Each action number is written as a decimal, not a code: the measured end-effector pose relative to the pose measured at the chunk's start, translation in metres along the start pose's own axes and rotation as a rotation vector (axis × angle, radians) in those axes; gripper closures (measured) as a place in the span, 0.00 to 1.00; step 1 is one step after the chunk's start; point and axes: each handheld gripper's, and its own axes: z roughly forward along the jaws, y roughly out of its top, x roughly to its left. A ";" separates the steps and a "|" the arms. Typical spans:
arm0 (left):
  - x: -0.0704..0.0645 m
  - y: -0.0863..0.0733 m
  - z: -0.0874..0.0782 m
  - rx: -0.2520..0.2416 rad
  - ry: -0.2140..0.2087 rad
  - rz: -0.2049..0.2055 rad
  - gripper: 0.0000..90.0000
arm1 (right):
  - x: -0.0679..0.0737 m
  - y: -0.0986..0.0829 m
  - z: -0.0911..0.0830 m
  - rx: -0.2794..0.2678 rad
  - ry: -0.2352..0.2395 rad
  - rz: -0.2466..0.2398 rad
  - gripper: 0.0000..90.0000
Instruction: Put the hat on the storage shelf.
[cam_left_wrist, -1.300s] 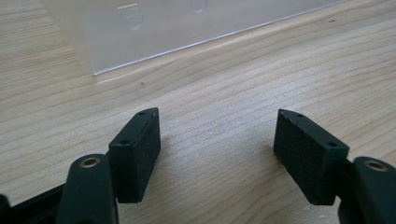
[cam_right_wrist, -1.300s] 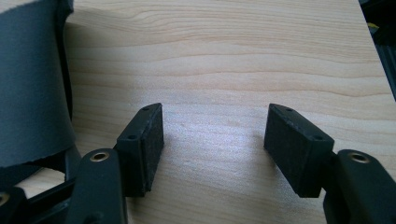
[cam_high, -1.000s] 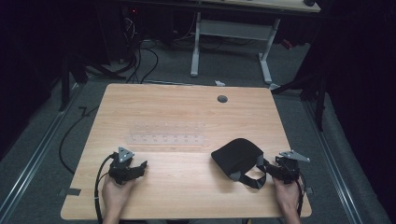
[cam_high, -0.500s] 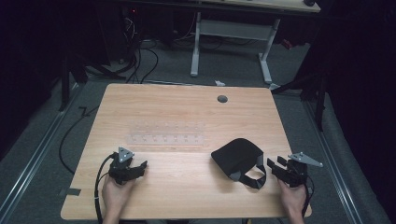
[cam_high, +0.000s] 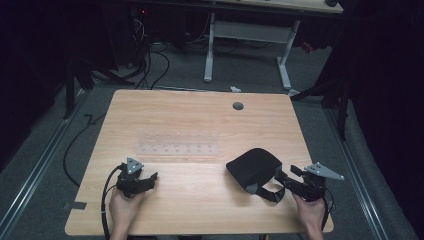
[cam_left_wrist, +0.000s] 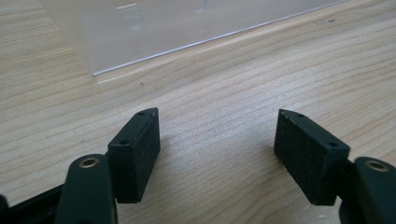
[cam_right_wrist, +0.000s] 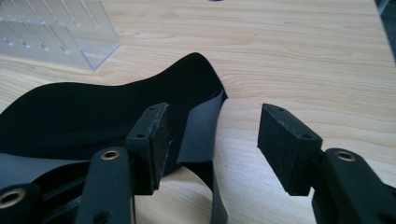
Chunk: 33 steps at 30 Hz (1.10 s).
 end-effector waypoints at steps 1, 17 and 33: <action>0.000 0.000 0.000 0.000 0.000 0.000 0.35 | 0.001 0.001 0.003 0.005 0.004 0.002 0.46; 0.000 0.000 0.000 -0.001 0.000 0.001 0.35 | -0.002 0.003 0.044 0.062 0.090 0.033 0.45; 0.000 0.000 0.000 0.000 0.001 0.002 0.35 | -0.001 -0.005 0.055 0.101 0.217 0.016 0.78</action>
